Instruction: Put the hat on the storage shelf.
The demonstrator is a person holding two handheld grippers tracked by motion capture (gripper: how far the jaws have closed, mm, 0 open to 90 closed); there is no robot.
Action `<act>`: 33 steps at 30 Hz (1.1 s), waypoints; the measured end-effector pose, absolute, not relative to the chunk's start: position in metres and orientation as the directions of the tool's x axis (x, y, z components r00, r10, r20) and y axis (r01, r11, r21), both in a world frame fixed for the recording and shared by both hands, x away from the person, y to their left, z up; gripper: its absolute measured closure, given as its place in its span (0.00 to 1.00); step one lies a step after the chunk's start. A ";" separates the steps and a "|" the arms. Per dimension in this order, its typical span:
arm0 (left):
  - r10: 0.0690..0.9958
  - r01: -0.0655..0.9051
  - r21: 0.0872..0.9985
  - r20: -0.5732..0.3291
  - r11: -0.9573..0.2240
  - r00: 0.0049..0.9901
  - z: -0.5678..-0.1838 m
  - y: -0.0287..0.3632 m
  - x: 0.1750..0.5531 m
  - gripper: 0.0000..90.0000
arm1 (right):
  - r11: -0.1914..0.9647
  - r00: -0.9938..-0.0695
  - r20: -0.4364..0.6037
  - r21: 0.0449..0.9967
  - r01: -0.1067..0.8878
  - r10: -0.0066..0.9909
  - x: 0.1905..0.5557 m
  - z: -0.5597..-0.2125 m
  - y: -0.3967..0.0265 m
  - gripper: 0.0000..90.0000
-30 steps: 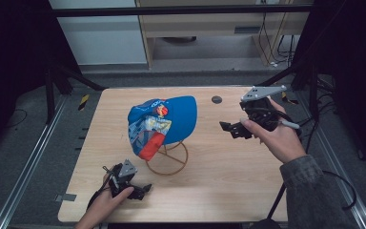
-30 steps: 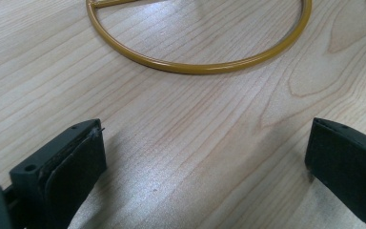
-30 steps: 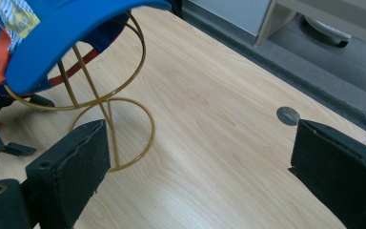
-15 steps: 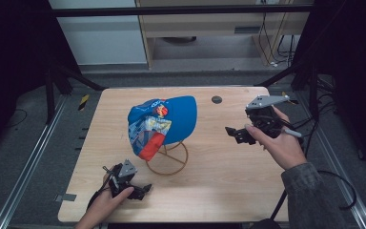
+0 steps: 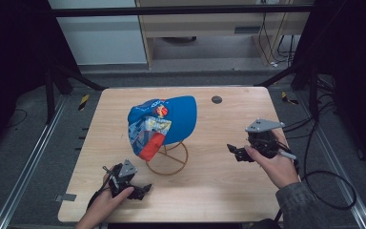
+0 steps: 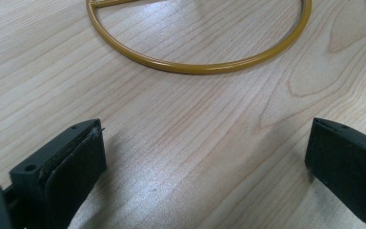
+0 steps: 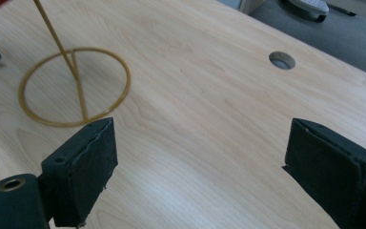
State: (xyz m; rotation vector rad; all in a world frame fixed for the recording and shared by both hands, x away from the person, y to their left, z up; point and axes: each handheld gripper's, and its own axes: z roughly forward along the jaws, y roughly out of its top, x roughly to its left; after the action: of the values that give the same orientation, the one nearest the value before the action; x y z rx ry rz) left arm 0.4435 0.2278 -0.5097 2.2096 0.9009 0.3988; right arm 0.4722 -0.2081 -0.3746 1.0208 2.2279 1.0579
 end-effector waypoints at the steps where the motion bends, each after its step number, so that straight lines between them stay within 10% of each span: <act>1: 0.704 0.486 0.711 0.017 -0.508 0.710 -0.510 0.228 0.443 0.00 | 0.427 -0.610 -0.092 0.796 0.430 0.787 0.471 -0.380 -0.208 0.12; 33: 0.705 0.487 0.710 0.019 -0.508 0.709 -0.510 0.228 0.443 0.00 | 0.311 -0.498 0.047 0.730 0.609 0.866 0.464 -0.501 -0.207 0.12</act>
State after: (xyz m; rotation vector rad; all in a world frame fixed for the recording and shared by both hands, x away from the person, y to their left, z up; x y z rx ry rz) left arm 0.4433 0.2278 -0.5097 2.2108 0.9021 0.4012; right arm 0.4642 -0.2068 -0.5008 1.3196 2.2295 1.0036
